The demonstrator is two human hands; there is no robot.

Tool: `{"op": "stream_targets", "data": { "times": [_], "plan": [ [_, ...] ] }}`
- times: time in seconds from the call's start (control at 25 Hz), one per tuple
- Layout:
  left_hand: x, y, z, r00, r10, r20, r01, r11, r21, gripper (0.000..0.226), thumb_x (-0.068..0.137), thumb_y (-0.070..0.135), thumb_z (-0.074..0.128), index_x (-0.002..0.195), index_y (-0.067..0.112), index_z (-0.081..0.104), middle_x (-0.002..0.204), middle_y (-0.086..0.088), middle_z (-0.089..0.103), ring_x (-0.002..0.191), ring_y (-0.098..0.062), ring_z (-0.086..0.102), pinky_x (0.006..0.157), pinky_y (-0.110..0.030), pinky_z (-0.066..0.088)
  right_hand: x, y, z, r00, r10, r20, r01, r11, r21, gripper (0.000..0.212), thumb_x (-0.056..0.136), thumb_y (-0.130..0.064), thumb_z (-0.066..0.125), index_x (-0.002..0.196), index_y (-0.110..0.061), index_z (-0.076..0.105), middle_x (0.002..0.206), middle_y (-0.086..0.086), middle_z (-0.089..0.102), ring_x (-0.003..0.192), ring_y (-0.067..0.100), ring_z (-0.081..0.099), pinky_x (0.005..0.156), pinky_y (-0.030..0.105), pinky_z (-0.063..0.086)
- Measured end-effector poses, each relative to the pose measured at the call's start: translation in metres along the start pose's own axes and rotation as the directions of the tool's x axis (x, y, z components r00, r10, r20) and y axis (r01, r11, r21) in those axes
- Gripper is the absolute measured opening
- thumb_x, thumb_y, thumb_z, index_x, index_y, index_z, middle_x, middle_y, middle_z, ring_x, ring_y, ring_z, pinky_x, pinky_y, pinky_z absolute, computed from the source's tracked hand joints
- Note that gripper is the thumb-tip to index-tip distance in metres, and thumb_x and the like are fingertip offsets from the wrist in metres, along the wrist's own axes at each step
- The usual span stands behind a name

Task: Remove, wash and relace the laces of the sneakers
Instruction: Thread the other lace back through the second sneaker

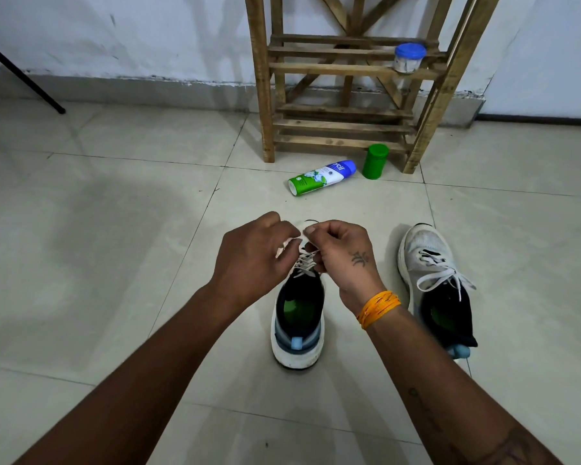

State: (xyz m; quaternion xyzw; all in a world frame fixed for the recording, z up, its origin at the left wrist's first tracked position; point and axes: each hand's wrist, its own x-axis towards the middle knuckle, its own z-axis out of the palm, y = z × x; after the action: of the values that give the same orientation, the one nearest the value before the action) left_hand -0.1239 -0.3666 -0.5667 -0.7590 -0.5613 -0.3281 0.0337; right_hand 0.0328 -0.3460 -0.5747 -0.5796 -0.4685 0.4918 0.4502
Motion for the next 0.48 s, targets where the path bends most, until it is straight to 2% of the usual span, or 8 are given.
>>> {"op": "stream_targets", "data": {
  "times": [0.04, 0.08, 0.12, 0.2, 0.28, 0.32, 0.4, 0.48],
  "plan": [
    [0.003, 0.002, -0.002, 0.989, -0.148, 0.027, 0.151, 0.978, -0.144, 0.003, 0.087, 0.027, 0.073, 0.087, 0.027, 0.076, 0.074, 0.008, 0.063, 0.061, -0.008, 0.058, 0.056, -0.026, 0.044, -0.001, 0.003, 0.0, 0.99, -0.125, -0.062, 0.115, 0.983, -0.146, 0.005, 0.09, -0.019, 0.07, 0.092, -0.016, 0.073, 0.082, -0.004, 0.071, 0.066, 0.009, 0.062, 0.068, 0.029, 0.053],
    [0.007, 0.004, -0.003, 0.941, -0.323, 0.098, 0.338, 0.888, -0.311, 0.005, 0.086, 0.023, 0.075, 0.081, 0.024, 0.076, 0.072, 0.01, 0.067, 0.06, -0.004, 0.057, 0.058, -0.021, 0.044, -0.004, 0.005, -0.001, 0.957, -0.269, -0.108, 0.23, 0.932, -0.281, 0.009, 0.088, -0.019, 0.07, 0.097, -0.019, 0.071, 0.087, -0.005, 0.07, 0.075, 0.009, 0.063, 0.073, 0.029, 0.053],
    [0.01, 0.004, -0.003, 0.861, -0.463, 0.21, 0.507, 0.744, -0.436, 0.009, 0.083, 0.019, 0.076, 0.075, 0.021, 0.076, 0.067, 0.01, 0.067, 0.056, -0.004, 0.055, 0.055, -0.017, 0.041, -0.008, 0.009, -0.002, 0.911, -0.389, -0.136, 0.326, 0.882, -0.342, 0.01, 0.087, -0.019, 0.069, 0.097, -0.02, 0.069, 0.087, -0.005, 0.068, 0.077, 0.01, 0.062, 0.072, 0.03, 0.052],
    [0.015, 0.001, -0.006, 0.694, -0.573, 0.436, 0.711, 0.45, -0.54, 0.011, 0.075, 0.017, 0.074, 0.067, 0.011, 0.07, 0.054, 0.006, 0.052, 0.045, -0.01, 0.039, 0.044, -0.021, 0.031, -0.016, 0.009, 0.0, 0.878, -0.459, -0.138, 0.413, 0.87, -0.27, 0.004, 0.087, -0.021, 0.069, 0.09, -0.02, 0.066, 0.077, -0.005, 0.066, 0.069, 0.014, 0.06, 0.066, 0.034, 0.051],
    [0.017, -0.003, -0.008, 0.587, -0.571, 0.574, 0.788, 0.242, -0.566, 0.011, 0.065, 0.019, 0.068, 0.067, 0.009, 0.063, 0.06, 0.001, 0.035, 0.047, -0.013, 0.022, 0.047, -0.023, 0.015, -0.022, 0.013, 0.004, 0.875, -0.483, -0.042, 0.46, 0.853, -0.246, 0.007, 0.087, -0.024, 0.073, 0.088, -0.021, 0.067, 0.077, -0.008, 0.067, 0.064, 0.014, 0.06, 0.063, 0.033, 0.05],
    [0.017, -0.004, -0.008, 0.563, -0.56, 0.608, 0.802, 0.192, -0.566, 0.013, 0.063, 0.02, 0.066, 0.07, 0.009, 0.062, 0.064, -0.001, 0.031, 0.049, -0.013, 0.019, 0.05, -0.026, 0.012, -0.024, 0.016, 0.007, 0.861, -0.509, 0.016, 0.492, 0.823, -0.283, 0.009, 0.088, -0.026, 0.075, 0.091, -0.021, 0.068, 0.083, -0.01, 0.068, 0.065, 0.013, 0.06, 0.064, 0.03, 0.05],
    [0.016, -0.005, -0.007, 0.559, -0.542, 0.627, 0.807, 0.184, -0.561, 0.018, 0.063, 0.02, 0.067, 0.077, 0.009, 0.064, 0.067, -0.002, 0.032, 0.052, -0.014, 0.019, 0.053, -0.029, 0.012, -0.023, 0.021, 0.011, 0.843, -0.533, 0.069, 0.524, 0.785, -0.33, 0.01, 0.089, -0.027, 0.074, 0.096, -0.022, 0.069, 0.092, -0.011, 0.067, 0.069, 0.011, 0.06, 0.068, 0.034, 0.052],
    [0.014, -0.005, -0.006, 0.584, -0.532, 0.613, 0.788, 0.193, -0.584, 0.014, 0.067, 0.019, 0.07, 0.076, 0.008, 0.069, 0.065, 0.001, 0.037, 0.054, -0.014, 0.024, 0.05, -0.026, 0.018, -0.019, 0.023, 0.01, 0.853, -0.517, 0.074, 0.506, 0.786, -0.355, 0.007, 0.092, -0.03, 0.067, 0.092, -0.022, 0.068, 0.086, -0.011, 0.067, 0.075, 0.014, 0.06, 0.069, 0.041, 0.052]
  ]
}}
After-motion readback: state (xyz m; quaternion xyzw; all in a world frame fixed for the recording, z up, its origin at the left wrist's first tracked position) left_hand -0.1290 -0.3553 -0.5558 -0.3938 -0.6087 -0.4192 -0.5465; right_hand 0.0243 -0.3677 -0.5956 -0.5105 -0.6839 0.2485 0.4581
